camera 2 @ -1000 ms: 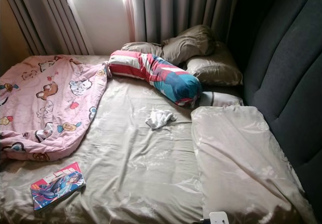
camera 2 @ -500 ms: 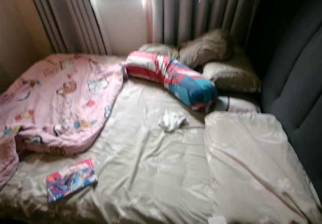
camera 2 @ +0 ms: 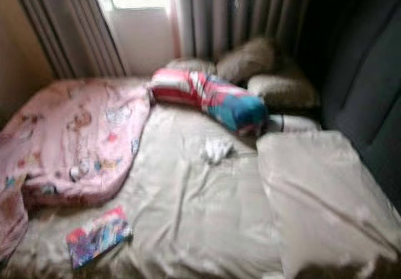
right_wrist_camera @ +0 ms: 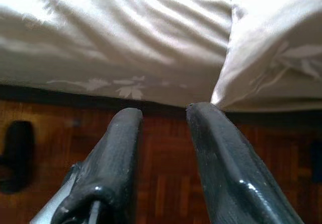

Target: Clean up the room

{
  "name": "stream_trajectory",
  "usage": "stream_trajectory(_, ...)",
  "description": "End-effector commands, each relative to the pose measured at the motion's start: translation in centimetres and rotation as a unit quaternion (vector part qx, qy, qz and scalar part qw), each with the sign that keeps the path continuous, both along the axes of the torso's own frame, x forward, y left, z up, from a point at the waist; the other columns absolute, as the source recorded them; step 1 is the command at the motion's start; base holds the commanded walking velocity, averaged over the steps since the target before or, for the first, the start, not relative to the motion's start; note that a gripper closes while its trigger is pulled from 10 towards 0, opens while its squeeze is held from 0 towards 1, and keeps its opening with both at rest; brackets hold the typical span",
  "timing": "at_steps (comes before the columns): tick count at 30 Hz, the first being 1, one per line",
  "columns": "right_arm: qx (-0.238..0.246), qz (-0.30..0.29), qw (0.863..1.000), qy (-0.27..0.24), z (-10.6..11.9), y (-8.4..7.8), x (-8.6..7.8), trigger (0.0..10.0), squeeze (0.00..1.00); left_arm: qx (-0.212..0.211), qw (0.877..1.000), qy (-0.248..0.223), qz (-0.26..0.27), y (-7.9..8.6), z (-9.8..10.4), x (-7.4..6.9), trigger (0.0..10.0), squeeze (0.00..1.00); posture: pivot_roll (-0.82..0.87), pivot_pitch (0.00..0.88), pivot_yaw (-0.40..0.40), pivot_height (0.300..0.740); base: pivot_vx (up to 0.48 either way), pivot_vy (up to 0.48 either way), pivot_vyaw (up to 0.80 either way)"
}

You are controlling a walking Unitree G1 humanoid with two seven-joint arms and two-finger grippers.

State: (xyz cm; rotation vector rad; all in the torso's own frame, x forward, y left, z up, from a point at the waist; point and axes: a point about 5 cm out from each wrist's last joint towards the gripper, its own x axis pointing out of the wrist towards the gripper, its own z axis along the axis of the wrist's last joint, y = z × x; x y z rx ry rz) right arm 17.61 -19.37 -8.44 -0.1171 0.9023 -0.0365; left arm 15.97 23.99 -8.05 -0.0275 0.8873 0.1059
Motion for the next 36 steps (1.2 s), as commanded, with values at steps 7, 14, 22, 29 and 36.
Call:
stream_trajectory(7,0.010,0.005,1.000,0.000,-0.11,1.01,0.06,10.0,0.00,0.008,1.000,0.019,0.003,0.76,-0.23,-0.97,10.0,0.00,-0.02,0.153,0.029,0.740,0.000,0.373,0.00)
stream_trajectory(14,0.008,0.015,1.000,-0.003,-0.13,1.29,0.00,10.0,0.00,0.009,1.000,0.018,0.003,0.82,-0.20,-0.92,10.0,0.00,-0.02,0.156,0.032,0.740,0.000,0.371,0.14)
stream_trajectory(22,0.014,0.002,1.000,-0.006,-0.17,1.43,-0.08,10.0,0.00,0.010,1.000,0.018,0.003,0.91,-0.17,-0.91,10.0,0.00,-0.02,0.156,0.035,0.740,0.000,0.371,0.44)
stream_trajectory(29,0.013,0.002,1.000,-0.004,-0.20,1.43,-0.13,10.0,0.00,0.010,1.000,0.019,0.001,0.92,-0.17,-0.92,10.0,0.00,-0.02,0.156,0.036,0.740,0.000,0.370,0.00)
stream_trajectory(36,0.016,-0.002,1.000,-0.006,-0.18,1.46,-0.10,10.0,0.00,0.011,1.000,0.018,0.001,0.92,-0.16,-0.90,10.0,0.00,-0.02,0.157,0.036,0.740,0.000,0.371,0.00)
